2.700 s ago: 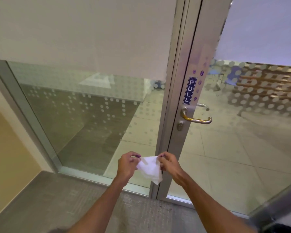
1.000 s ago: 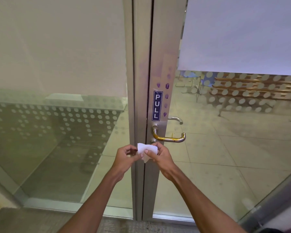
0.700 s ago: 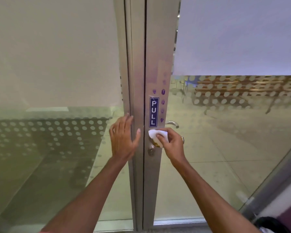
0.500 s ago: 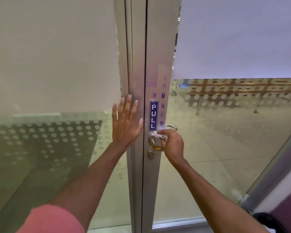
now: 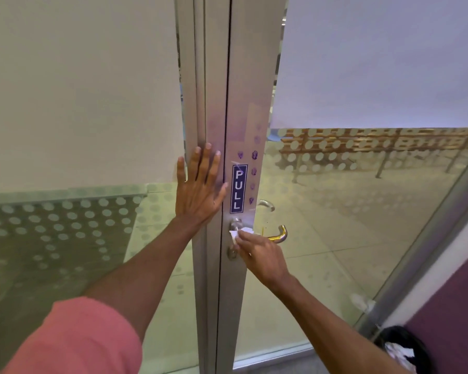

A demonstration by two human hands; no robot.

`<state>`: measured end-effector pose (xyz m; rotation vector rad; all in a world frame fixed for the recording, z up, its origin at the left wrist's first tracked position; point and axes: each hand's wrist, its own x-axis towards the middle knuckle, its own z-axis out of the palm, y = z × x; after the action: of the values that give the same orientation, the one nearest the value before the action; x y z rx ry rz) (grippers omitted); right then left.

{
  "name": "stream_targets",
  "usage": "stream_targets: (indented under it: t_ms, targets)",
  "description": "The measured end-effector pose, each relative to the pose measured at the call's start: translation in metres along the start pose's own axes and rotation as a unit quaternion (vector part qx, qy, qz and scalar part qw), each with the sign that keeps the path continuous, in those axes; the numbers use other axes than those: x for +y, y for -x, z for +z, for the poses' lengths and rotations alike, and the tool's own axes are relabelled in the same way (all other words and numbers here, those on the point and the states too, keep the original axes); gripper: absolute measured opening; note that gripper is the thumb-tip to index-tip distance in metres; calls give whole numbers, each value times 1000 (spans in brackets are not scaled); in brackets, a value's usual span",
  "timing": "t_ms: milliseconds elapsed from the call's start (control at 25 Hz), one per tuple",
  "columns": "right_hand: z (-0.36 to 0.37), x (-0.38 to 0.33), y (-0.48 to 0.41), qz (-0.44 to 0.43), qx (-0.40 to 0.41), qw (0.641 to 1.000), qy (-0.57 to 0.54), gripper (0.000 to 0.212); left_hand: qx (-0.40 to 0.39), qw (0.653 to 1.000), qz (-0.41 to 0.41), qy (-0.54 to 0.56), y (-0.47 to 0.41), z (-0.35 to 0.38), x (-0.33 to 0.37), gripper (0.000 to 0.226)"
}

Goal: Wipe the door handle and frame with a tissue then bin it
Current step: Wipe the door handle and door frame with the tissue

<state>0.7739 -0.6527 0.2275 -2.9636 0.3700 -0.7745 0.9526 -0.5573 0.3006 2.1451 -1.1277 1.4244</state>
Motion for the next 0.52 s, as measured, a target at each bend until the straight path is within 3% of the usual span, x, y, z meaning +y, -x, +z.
stream_targets:
  t_ms: [80, 120, 240, 320, 520]
  targets:
    - [1, 0, -1, 8, 16, 1000, -5, 10, 2, 1000, 1, -2, 0, 3, 0, 70]
    - [3, -2, -3, -2, 29, 1000, 12, 14, 2, 1000, 1, -3, 0, 4, 0, 71]
    - [11, -11, -6, -18, 21, 997, 79, 56, 13, 1000, 5, -6, 0, 5, 1, 70]
    - [15, -11, -4, -27, 22, 995, 98, 70, 22, 1000, 5, -9, 0, 6, 0, 69]
    - [16, 13, 19, -93, 85, 987, 102, 65, 27, 1000, 7, -4, 1, 8, 0, 71]
